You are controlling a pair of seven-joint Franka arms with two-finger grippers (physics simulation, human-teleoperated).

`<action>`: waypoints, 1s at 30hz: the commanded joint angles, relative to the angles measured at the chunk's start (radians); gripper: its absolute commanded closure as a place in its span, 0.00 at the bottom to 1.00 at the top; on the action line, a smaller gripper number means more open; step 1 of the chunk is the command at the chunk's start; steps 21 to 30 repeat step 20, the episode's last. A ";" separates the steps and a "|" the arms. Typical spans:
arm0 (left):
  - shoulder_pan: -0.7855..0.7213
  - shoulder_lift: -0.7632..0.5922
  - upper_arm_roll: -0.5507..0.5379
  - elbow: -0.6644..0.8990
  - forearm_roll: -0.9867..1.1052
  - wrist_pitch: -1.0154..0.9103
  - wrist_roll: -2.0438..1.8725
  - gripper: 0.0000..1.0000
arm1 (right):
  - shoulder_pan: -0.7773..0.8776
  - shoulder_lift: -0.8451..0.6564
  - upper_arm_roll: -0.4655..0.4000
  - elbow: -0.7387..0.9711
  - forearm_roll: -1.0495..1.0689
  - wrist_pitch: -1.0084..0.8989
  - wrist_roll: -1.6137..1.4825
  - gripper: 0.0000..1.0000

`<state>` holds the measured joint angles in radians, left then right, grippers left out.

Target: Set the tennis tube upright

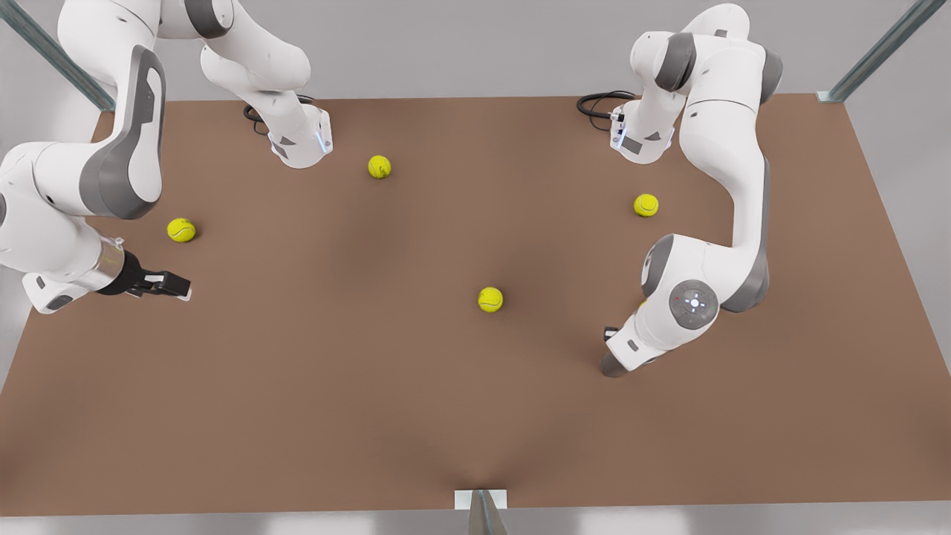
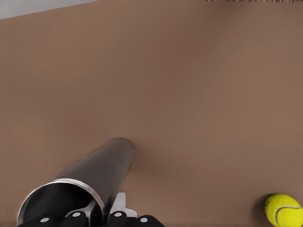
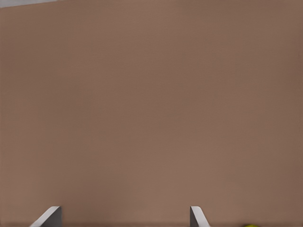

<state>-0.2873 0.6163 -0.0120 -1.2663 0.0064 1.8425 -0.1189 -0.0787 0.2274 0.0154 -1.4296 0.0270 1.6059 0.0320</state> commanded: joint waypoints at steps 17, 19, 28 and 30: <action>0.066 -0.495 0.069 -0.255 -0.034 -0.307 0.068 0.00 | -0.001 -0.008 0.002 0.001 0.002 -0.007 -0.003 0.00; 0.066 -0.495 0.069 -0.254 -0.029 -0.319 0.073 0.00 | -0.001 -0.008 0.002 0.000 0.001 -0.009 -0.003 0.00; 0.066 -0.497 0.069 -0.252 -0.029 -0.321 0.074 0.00 | -0.001 -0.008 0.000 0.000 0.001 -0.009 -0.003 0.00; 0.066 -0.497 0.069 -0.252 -0.029 -0.321 0.074 0.00 | -0.001 -0.008 0.000 0.000 0.001 -0.009 -0.003 0.00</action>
